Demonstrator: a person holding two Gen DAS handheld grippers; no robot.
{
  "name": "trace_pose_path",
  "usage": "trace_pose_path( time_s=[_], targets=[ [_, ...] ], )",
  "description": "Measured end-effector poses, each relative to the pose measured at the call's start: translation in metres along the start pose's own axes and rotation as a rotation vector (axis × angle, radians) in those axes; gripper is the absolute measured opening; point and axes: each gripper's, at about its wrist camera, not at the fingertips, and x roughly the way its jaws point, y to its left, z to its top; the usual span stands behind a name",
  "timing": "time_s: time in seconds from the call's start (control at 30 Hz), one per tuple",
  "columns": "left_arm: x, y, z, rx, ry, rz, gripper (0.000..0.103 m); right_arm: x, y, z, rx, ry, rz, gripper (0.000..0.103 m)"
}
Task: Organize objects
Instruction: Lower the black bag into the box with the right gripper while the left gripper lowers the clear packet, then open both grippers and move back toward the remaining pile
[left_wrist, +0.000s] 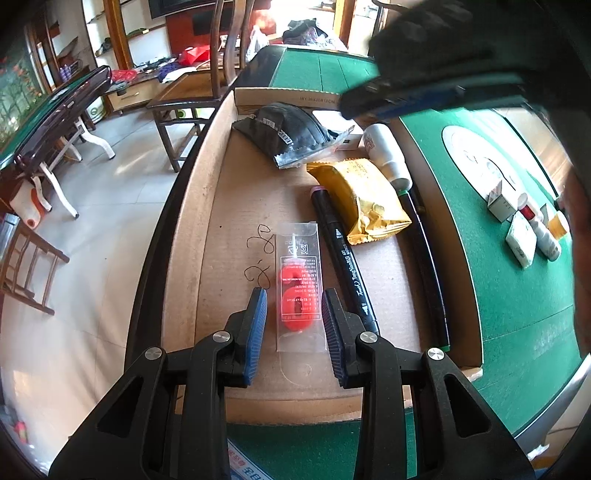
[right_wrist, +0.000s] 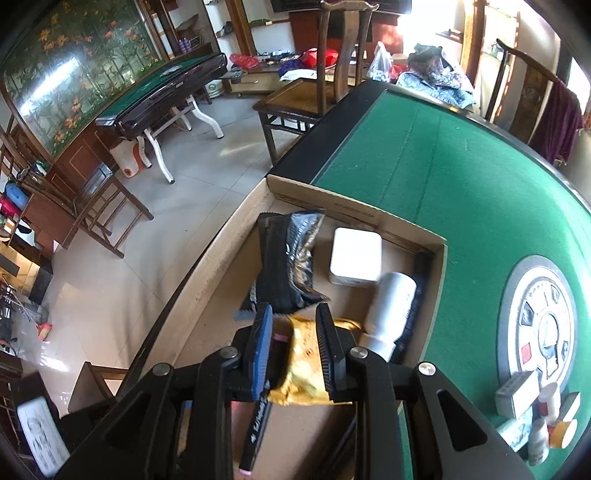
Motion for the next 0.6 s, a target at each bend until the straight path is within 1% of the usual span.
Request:
trace_pose_path(
  time_s=[0.23, 0.33, 0.6],
  targets=[
    [-0.009, -0.014, -0.006, -0.006, -0.021, 0.015, 0.030, -0.027, -0.011, -0.029, -0.023, -0.030, -0.056, 0.024],
    [-0.014, -0.022, -0.008, -0.003, -0.029, 0.018, 0.030, -0.037, -0.022, -0.045, -0.010, -0.035, -0.069, 0.024],
    [-0.024, -0.053, -0.004, 0.022, -0.053, 0.024, 0.030, -0.061, -0.056, -0.071, 0.034, -0.049, -0.088, 0.025]
  ],
)
